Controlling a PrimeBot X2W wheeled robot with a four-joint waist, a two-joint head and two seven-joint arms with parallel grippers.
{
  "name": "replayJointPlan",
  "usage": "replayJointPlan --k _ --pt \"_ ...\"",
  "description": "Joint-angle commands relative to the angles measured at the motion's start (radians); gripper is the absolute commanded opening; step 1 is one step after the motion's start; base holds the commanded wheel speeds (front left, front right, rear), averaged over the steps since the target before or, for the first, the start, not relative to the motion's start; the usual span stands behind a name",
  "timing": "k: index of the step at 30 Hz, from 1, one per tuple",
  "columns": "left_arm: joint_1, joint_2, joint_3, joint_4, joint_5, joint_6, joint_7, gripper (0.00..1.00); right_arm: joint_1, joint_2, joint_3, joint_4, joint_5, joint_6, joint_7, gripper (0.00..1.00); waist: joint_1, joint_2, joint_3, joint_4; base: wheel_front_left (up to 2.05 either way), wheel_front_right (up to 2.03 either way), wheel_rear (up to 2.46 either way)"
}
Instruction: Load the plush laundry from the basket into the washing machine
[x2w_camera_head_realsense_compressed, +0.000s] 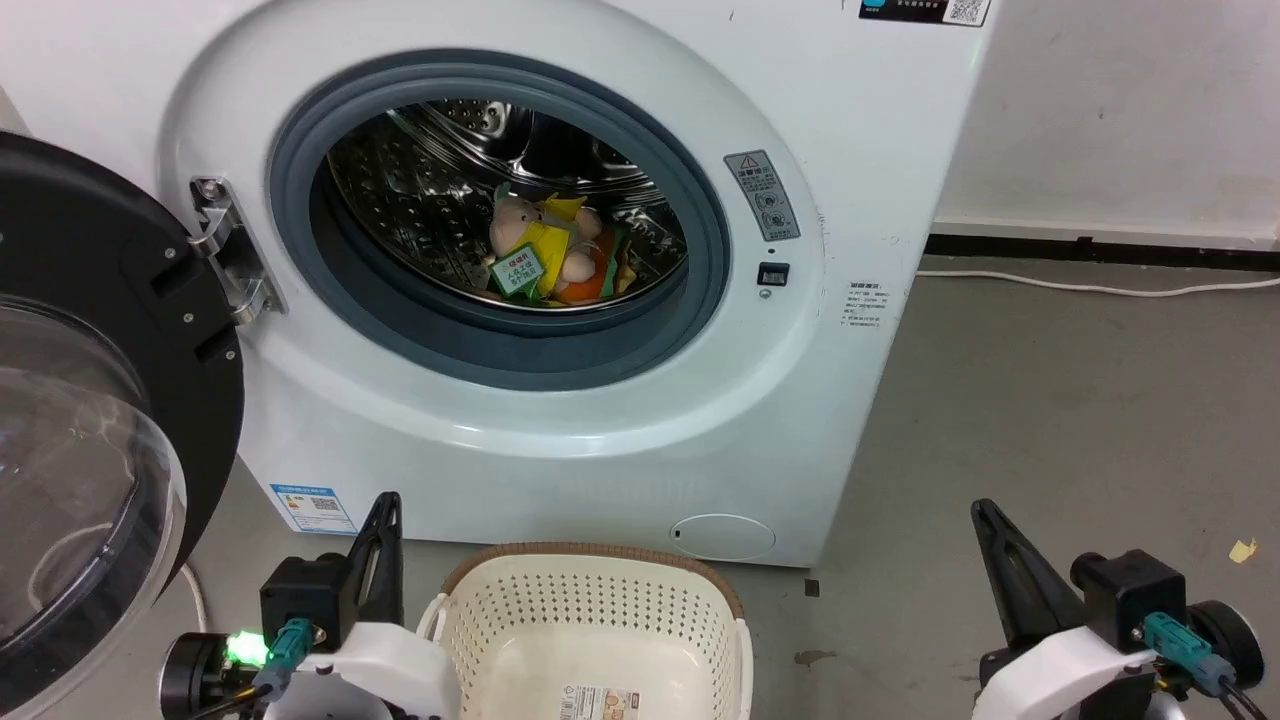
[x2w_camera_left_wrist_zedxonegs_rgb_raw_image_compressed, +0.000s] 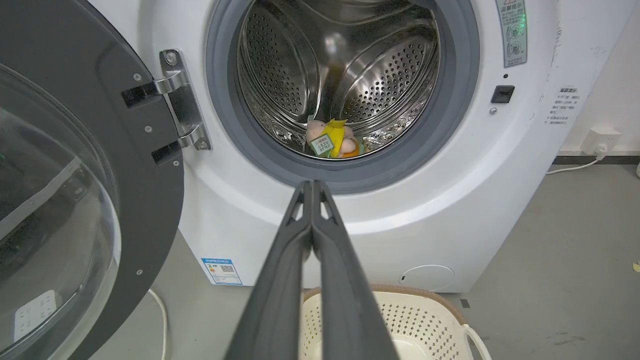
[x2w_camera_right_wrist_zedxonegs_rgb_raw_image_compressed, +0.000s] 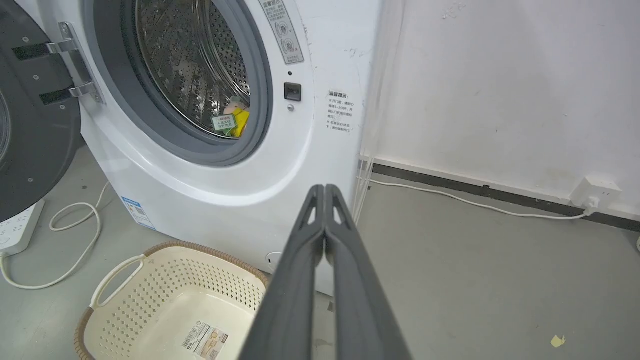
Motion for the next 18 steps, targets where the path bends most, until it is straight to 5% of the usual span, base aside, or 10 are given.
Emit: replayJointPlan --k 1,18 --pt "0.004 -0.004 0.006 -0.007 0.010 -0.004 0.007 0.00 -0.010 -0.001 -0.003 -0.008 -0.006 -0.001 0.006 0.00 0.0000 0.0000 0.000 0.000 0.00 0.00 0.00" --pt "0.004 -0.010 0.018 -0.014 0.019 -0.009 0.022 0.00 -0.014 -0.001 -0.005 -0.012 -0.017 -0.001 0.021 0.00 0.0000 0.0000 -0.001 0.002 0.00 0.00 0.00"
